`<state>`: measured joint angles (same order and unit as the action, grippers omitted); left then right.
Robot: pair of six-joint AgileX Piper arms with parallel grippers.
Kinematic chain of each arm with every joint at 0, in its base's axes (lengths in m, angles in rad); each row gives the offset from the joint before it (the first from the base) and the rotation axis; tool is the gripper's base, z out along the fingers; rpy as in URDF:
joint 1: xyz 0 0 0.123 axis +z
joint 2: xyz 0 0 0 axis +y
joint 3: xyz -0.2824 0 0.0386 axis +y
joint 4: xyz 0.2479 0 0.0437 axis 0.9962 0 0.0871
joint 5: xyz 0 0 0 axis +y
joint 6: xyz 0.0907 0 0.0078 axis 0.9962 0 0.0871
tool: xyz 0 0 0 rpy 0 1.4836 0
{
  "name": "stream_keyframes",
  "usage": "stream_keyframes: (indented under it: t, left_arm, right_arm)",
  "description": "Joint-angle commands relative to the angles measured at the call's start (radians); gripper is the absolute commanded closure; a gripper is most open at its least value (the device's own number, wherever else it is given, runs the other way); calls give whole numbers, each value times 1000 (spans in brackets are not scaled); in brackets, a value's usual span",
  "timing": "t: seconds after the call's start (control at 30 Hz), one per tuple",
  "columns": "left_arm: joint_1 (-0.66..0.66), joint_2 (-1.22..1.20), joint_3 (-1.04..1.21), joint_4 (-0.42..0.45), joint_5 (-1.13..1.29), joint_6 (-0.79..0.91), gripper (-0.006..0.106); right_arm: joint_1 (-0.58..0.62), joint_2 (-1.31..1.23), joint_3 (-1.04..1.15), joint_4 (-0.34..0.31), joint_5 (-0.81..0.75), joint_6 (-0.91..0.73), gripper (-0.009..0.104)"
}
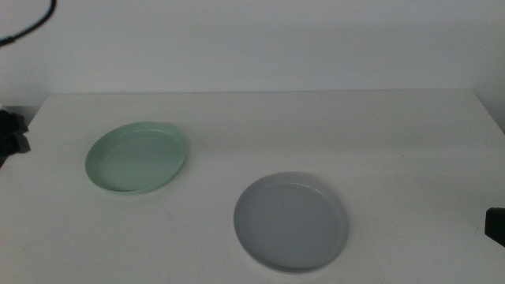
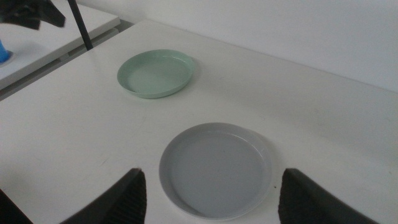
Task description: Stack the three bowls on top of each other.
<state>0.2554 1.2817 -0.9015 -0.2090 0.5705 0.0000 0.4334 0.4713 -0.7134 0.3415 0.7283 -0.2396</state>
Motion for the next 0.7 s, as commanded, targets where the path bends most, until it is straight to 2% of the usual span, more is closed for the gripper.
stream_keyframes:
  t: [0.0,0.13,0.3,0.43,0.67]
  left_arm:
    - [-1,36,-40,-17,-76,0,26]
    - [-1,128,-40,-26,-110,-6,26]
    - [-17,215,-70,-103,-122,22,26]
    - [-56,277,-152,-99,-118,62,28]
    - [-121,404,-230,-103,-126,15,28]
  right_arm:
    - [-1,8,-21,12,-63,-5,41]
    - [-1,8,-21,12,-63,-5,41]
    - [-1,8,-21,12,-63,-5,41]
    - [-1,8,-21,12,-63,-5,41]
    - [-1,8,-21,12,-63,-5,41]
